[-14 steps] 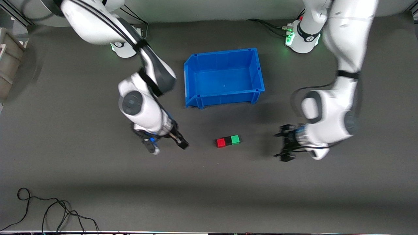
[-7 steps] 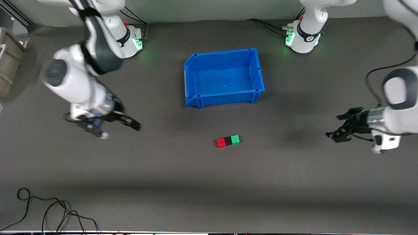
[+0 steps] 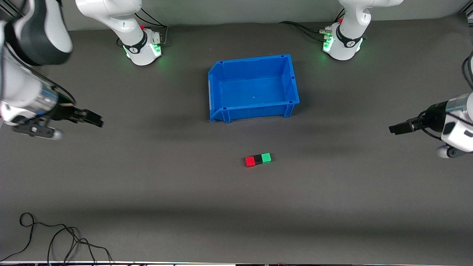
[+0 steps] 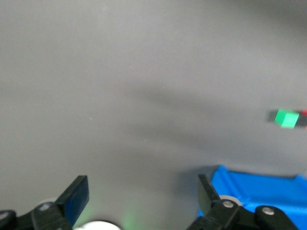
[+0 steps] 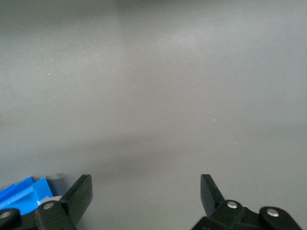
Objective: Attach green and red cubes to black cube
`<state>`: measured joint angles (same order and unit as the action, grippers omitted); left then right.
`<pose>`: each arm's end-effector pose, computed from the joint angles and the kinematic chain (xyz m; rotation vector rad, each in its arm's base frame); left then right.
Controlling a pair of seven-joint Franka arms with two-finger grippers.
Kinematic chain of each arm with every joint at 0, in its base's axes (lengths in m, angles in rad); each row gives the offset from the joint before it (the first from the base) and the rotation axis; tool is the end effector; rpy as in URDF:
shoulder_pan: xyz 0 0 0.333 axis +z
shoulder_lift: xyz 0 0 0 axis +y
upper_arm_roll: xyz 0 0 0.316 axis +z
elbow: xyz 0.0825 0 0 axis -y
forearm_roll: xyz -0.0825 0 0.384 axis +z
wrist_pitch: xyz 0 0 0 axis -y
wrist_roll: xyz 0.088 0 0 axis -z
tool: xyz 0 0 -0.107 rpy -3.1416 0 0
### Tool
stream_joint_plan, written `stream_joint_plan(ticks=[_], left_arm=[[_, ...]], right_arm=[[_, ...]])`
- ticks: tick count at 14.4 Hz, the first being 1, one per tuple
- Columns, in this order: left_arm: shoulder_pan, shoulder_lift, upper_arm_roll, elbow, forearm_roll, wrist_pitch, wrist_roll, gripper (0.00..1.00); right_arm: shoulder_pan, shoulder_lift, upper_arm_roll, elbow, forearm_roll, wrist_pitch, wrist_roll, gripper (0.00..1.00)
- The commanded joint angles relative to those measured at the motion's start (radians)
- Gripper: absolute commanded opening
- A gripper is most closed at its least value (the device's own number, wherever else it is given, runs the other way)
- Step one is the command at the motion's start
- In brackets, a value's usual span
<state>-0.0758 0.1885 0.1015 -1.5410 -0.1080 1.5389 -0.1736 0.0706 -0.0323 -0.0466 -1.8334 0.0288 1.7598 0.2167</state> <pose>0.5987 -0.0012 0.5279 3.0362 0.3141 -0.2995 0.5483 0.0154 0.5336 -3.1010 0.3090 0.0695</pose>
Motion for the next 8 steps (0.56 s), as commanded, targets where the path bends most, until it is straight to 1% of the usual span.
stream_joint_plan(ticks=[1, 3, 6, 8], left_arm=[[-0.027, -0.064, -0.006, -0.002, 0.048, -0.008, 0.144, 1.00], [-0.036, -0.076, -0.014, -0.001, 0.066, 0.004, 0.219, 1.00], [-0.041, -0.099, -0.046, -0.016, 0.142, 0.049, 0.235, 1.00], [-0.038, -0.098, -0.046, -0.016, 0.142, 0.058, 0.233, 1.00]], right_arm=[[0.005, 0.037, 0.005, 0.143, -0.032, -0.109, -0.039, 1.00], [0.005, 0.051, 0.017, 0.184, -0.061, -0.135, -0.077, 1.00], [0.006, 0.051, 0.017, 0.184, -0.052, -0.129, -0.082, 1.00], [0.006, 0.051, 0.017, 0.184, -0.053, -0.129, -0.082, 1.00]])
